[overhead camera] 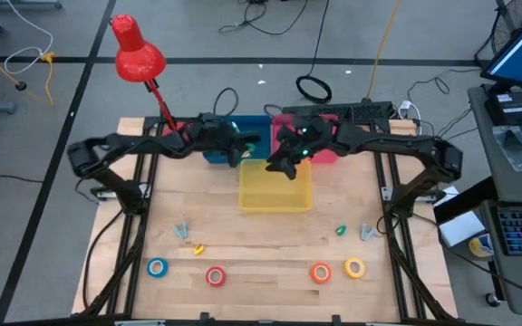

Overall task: Pick and place Stapler, Stapler remover, tape
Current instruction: Put the green stapler into the blue bin

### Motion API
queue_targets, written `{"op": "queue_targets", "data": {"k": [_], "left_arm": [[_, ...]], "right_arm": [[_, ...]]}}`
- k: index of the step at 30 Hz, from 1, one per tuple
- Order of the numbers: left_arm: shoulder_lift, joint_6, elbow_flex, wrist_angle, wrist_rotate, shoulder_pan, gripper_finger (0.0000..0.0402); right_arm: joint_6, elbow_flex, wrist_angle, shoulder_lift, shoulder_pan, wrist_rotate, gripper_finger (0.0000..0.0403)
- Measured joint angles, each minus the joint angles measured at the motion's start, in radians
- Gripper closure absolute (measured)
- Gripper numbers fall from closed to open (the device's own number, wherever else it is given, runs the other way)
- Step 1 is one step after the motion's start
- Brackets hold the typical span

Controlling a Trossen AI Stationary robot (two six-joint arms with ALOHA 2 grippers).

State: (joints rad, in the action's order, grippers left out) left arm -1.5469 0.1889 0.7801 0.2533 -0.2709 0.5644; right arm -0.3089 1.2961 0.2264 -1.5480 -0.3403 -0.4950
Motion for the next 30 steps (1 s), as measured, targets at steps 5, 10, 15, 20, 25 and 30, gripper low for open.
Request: {"op": "queue_targets", "data": {"k": [5,10,15,20,25,30], "left_arm": [[-0.140,-0.117,0.161,-0.142,0.053,-0.008,0.0323],[-0.253,-0.190,0.291,-0.299,0.104,-0.008,0.0319],[-0.306,-0.218,0.348,-0.347,0.115,-0.008,0.0316],[-0.315,-0.225,0.352,-0.353,0.110,-0.008,0.0314],[-0.315,-0.233,0.353,-0.364,0.107,-0.008,0.0314],[-0.315,-0.233,0.353,-0.367,0.107,-0.008,0.0313]], "right_arm": [[-0.002,0.000,0.016,0.060,-0.020,0.001,0.0218],[-0.003,0.000,0.070,0.102,-0.028,0.003,0.0218],[0.000,0.000,0.138,0.124,-0.027,0.031,0.0218],[0.009,-0.001,0.179,0.130,-0.026,0.055,0.0218],[0.009,-0.036,0.176,0.130,-0.026,0.054,0.0218],[-0.010,-0.095,0.175,0.130,-0.024,0.052,0.0218]]}}
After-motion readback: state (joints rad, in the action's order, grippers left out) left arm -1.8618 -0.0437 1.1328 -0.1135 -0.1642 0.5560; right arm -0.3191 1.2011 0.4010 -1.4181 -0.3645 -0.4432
